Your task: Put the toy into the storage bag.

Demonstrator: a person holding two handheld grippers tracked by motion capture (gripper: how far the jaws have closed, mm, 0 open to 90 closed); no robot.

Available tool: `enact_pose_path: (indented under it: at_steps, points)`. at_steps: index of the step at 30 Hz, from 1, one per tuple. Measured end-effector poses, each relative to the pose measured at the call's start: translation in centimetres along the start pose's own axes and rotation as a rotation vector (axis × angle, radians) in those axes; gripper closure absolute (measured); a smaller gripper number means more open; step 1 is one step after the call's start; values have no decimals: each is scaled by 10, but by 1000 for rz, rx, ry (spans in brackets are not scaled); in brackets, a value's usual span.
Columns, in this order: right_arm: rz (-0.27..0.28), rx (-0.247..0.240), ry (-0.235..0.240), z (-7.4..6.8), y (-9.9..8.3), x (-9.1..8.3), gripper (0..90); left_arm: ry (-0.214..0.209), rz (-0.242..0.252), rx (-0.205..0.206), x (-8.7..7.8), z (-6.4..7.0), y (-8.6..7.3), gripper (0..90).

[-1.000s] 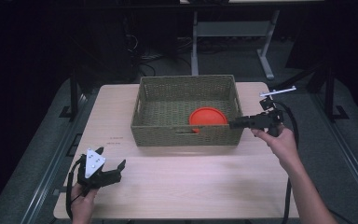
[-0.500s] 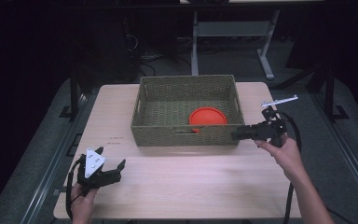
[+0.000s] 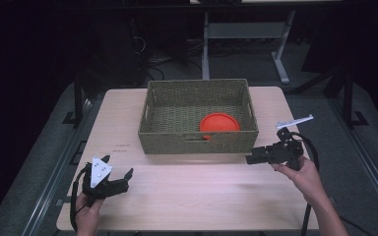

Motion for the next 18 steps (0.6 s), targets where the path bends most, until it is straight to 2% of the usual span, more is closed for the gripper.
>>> enact_pose_path:
  at_steps: [8, 11, 18]
  points:
    - [9, 8, 8, 6, -19, 4, 273, 0, -3, 3, 0, 0, 0, 129]
    - [4, 26, 3, 9, -27, 5, 272, -1, -3, 2, 0, 0, 0, 129]
    - [39, 58, 8, 16, -55, 8, 269, -4, -5, 0, 1, 0, 0, 129]
Point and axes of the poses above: each handheld gripper's, and its own axes: x roughly forward along the jaws, y roughly out of its top, z roughly to its right, the point moved 5 cm from there along x, roughly forward along the jaws, and after that the axes turned 14 degrees about -z, right-handed, at the moved point
